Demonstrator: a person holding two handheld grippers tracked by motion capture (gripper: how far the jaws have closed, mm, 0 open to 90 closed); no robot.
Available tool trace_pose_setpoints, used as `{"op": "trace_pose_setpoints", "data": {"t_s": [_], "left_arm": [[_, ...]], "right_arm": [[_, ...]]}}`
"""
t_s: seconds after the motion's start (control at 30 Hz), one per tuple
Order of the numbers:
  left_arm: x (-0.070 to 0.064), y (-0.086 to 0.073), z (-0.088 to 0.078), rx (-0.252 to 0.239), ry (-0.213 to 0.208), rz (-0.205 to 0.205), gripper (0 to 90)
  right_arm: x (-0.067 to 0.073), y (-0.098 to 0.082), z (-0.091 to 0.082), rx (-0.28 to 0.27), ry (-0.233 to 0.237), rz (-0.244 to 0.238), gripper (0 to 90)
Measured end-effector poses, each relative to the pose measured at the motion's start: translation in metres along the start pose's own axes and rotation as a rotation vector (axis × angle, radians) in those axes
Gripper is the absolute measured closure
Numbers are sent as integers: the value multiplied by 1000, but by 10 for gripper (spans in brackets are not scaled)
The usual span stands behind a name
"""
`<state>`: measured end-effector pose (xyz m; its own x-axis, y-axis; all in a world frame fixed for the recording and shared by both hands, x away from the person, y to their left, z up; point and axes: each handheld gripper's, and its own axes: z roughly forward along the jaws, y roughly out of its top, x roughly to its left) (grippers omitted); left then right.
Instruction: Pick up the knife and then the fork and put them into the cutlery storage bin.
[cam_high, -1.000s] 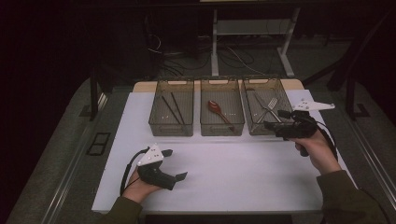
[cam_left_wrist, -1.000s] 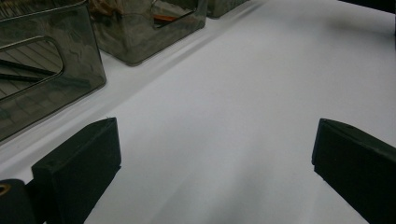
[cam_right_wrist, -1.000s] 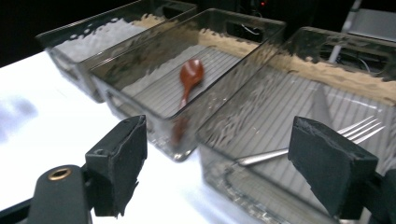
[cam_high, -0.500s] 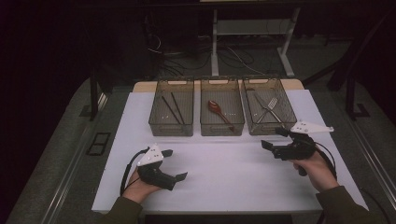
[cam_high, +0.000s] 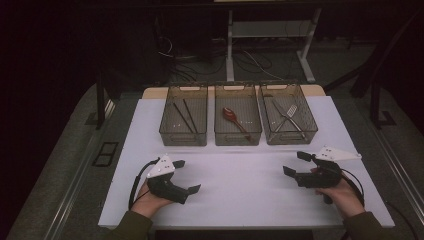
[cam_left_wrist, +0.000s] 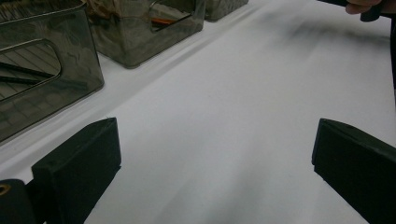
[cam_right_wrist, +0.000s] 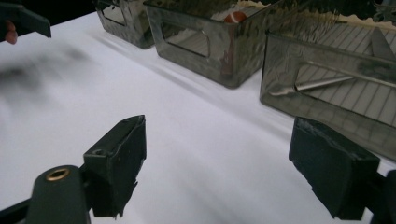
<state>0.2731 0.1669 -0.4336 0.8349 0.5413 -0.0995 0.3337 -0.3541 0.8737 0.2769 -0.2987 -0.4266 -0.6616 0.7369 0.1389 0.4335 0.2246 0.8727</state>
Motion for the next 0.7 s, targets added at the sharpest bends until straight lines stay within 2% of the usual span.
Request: {"op": "trace_pose_setpoints", "data": {"t_s": [0.2,0.5,0.7], "left_arm": [[0,0,0,1,-1,2,6],[-1,0,0,0,-5,4,6],[-1,0,0,4,-7,8,5]], "right_arm": [[1,-8,-5,-4,3,-5,183],[3,-20,-8,40,7,-24,182],[3,-21,-7,47,13,-32,182]]}}
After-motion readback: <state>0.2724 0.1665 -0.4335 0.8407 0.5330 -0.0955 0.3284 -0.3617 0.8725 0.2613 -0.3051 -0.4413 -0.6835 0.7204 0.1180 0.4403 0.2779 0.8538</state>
